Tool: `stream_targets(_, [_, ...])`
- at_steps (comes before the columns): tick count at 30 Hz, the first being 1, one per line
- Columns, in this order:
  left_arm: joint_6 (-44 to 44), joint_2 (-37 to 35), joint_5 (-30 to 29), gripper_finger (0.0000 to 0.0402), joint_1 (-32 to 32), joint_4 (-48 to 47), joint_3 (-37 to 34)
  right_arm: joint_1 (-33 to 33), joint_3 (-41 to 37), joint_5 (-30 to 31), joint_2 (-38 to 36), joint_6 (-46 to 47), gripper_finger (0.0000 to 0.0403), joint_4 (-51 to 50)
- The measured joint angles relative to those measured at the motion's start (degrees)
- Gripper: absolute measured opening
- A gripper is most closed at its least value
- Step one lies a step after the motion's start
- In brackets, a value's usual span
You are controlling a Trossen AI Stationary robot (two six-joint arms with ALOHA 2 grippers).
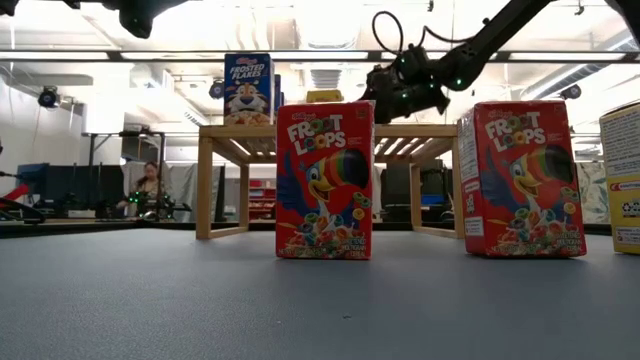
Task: Stack cereal on shelf
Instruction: Put the top yellow cereal box on the shelf, then put the bottom yellow cereal box on the shelf aligned with the other yellow cereal box
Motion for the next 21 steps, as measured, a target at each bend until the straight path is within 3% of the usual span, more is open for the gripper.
stream_targets(9, [0.09,0.0,-0.04,0.0226,0.0,-0.4,0.0,0.0,0.0,1.73,-4.71,-5.72,0.0256,-11.54])
stream_targets(21, [-0.28,0.0,-0.2,0.0226,0.0,-0.4,0.0,0.02,0.0,3.57,-6.14,-6.52,0.025,-13.28])
